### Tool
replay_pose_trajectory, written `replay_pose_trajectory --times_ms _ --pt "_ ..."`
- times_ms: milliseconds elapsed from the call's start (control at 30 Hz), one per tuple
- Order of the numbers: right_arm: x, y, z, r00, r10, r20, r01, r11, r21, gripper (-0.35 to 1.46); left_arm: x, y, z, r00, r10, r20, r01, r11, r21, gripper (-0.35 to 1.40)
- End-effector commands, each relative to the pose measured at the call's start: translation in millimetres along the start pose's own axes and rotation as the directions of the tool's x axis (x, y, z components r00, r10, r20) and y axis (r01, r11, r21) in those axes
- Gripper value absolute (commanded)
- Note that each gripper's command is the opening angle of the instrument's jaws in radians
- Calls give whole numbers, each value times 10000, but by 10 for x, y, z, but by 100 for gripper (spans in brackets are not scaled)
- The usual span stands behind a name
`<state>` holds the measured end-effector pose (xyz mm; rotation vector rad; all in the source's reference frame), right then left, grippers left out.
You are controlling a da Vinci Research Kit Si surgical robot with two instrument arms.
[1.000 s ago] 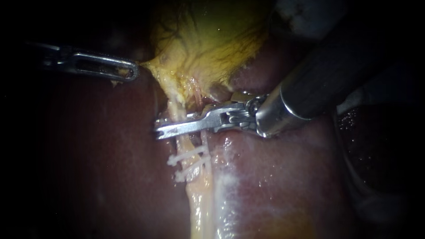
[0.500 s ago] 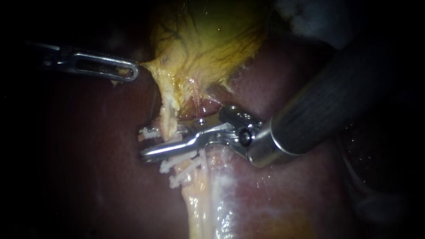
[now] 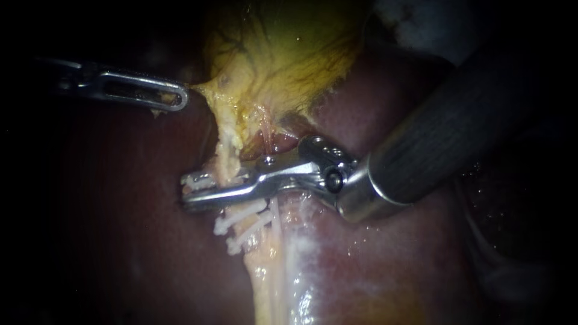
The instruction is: Clipping third clip left tube
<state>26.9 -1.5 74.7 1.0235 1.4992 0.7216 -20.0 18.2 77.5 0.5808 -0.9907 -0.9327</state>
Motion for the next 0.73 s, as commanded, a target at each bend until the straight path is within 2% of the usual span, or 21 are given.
replay_pose_trajectory --times_ms 33,133,233,500,733 --pt "0 0 0 10000 10 -33 -10 10000 -42 -12 0 0 0 10000 1 0 -1 10000 0 -35" --pt "0 2 -2 9999 18 -114 -20 9999 -148 -35 0 0 0 10000 1 0 -1 10000 0 -35" --pt "1 5 -3 9995 83 -293 -94 9992 -381 -35 0 0 0 10000 1 0 -1 10000 0 -35" --pt "-2 10 -8 10000 54 82 -54 10000 -15 -35 0 0 0 10000 0 0 0 10000 1 -35" --pt "-2 10 -9 10000 54 82 -54 10000 -19 -35 0 0 0 10000 1 0 -1 10000 1 -35"
